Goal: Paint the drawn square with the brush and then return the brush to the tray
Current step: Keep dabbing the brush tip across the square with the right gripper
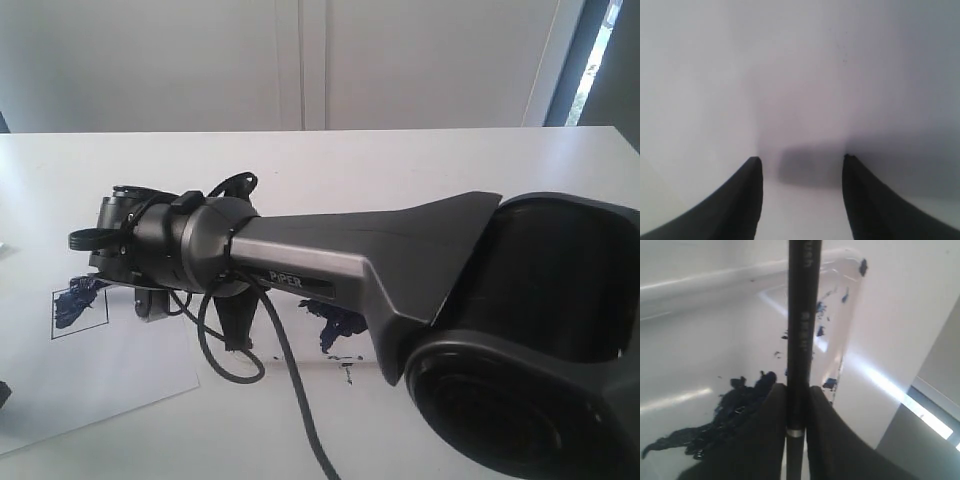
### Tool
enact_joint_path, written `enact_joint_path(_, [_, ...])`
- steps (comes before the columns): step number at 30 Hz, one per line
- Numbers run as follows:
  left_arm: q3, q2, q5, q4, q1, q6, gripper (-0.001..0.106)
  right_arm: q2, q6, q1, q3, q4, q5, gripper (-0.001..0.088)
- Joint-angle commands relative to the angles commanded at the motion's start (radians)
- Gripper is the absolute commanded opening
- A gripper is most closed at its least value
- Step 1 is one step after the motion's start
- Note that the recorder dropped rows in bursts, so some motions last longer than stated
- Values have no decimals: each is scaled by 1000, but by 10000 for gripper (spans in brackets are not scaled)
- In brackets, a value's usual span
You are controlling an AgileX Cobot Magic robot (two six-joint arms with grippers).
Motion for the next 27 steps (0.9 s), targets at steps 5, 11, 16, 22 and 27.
enact_joint_path(5, [0,0,0,0,0,0,536,0,-20,11,0,14,0,0])
enact_joint_path(11, [0,0,6,0,0,0,536,0,-25,11,9,45,0,0])
enact_joint_path(16, [0,0,6,0,0,0,536,-9,-45,11,67,45,0,0])
enact_joint_path(22, [0,0,3,0,0,0,536,-13,-14,11,70,12,0,0])
enact_joint_path(27, [0,0,5,0,0,0,536,-13,7,9,70,-9,0,0])
